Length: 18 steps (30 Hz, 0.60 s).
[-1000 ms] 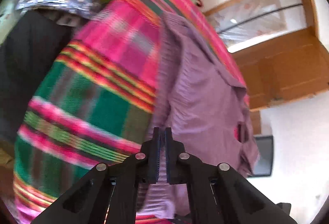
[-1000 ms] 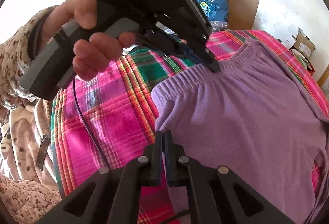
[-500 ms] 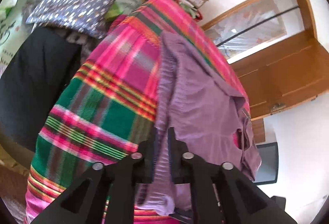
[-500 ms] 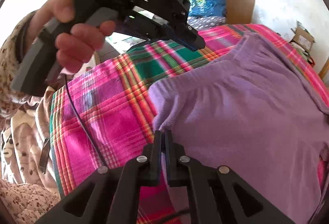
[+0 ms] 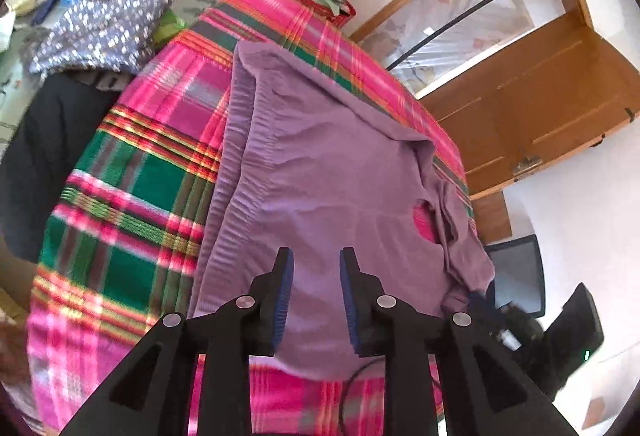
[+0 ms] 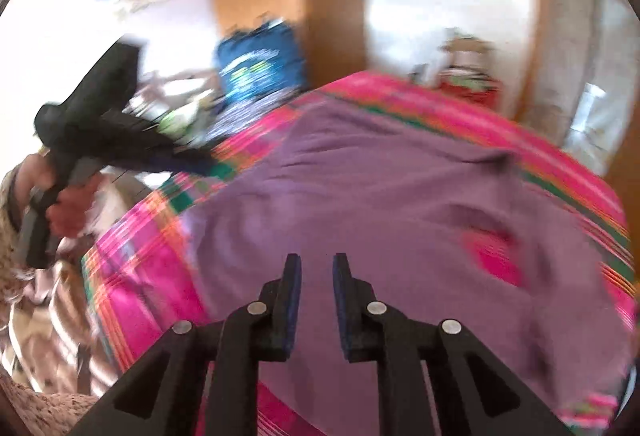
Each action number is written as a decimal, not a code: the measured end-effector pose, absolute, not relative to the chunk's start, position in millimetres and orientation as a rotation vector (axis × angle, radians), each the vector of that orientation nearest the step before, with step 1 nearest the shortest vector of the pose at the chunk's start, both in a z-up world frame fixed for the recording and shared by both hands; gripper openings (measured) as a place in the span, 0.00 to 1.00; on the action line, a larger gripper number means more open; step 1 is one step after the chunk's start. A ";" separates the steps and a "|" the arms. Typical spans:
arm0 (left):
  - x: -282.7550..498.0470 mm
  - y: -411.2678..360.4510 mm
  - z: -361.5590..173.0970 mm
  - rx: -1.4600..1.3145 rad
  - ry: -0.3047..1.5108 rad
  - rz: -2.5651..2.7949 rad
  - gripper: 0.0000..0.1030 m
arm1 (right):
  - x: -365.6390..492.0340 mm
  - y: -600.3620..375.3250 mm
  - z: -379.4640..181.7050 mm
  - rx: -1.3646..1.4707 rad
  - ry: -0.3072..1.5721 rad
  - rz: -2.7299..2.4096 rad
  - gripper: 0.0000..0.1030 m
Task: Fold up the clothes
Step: 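Open both grippers and release the waistband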
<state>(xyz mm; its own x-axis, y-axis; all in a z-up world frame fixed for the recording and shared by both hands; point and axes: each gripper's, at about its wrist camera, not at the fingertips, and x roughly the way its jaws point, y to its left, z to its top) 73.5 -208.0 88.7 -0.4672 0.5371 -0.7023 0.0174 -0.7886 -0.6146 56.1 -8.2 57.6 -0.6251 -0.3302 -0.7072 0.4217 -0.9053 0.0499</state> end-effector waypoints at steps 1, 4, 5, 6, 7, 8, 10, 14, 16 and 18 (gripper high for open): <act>78.4 -207.9 95.5 -1.397 -0.803 2.317 0.26 | 61.4 8.7 67.1 1.051 0.154 -2.552 0.16; 98.7 -206.6 119.2 -1.372 -0.759 2.350 0.31 | 73.2 47.6 78.7 1.057 0.124 -2.652 0.16; 105.1 -203.3 124.7 -1.364 -0.729 2.363 0.32 | 75.9 57.1 77.7 1.064 0.118 -2.670 0.17; 111.7 -199.2 130.0 -1.355 -0.698 2.373 0.34 | 78.7 66.6 76.7 1.072 0.111 -2.688 0.18; 116.9 -194.5 131.8 -1.347 -0.683 2.373 0.35 | 81.4 76.2 75.7 1.079 0.104 -2.706 0.23; 121.7 -187.3 130.4 -1.343 -0.679 2.362 0.37 | 84.2 85.7 74.7 1.087 0.097 -2.723 0.28; 126.5 -171.6 120.8 -1.347 -0.672 2.327 0.39 | 89.6 104.7 72.7 1.102 0.083 -2.759 0.31; 125.9 -128.8 86.3 -1.414 -0.695 2.214 0.39 | 100.6 142.8 68.8 1.132 0.054 -2.831 0.31; 123.1 -108.3 72.0 -1.456 -0.693 2.169 0.39 | 106.0 161.8 66.8 1.147 0.039 -2.866 0.31; 118.7 -89.0 60.4 -1.492 -0.686 2.137 0.39 | 93.8 161.1 56.8 1.164 0.030 -2.864 0.31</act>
<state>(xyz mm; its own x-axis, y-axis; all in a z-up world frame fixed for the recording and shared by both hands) 118.7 -89.0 60.4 -0.3192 0.6104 -0.7250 -0.0746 -0.7788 -0.6228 93.8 161.1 56.8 -0.7156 -0.0392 -0.6974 0.0539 -0.9985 0.0008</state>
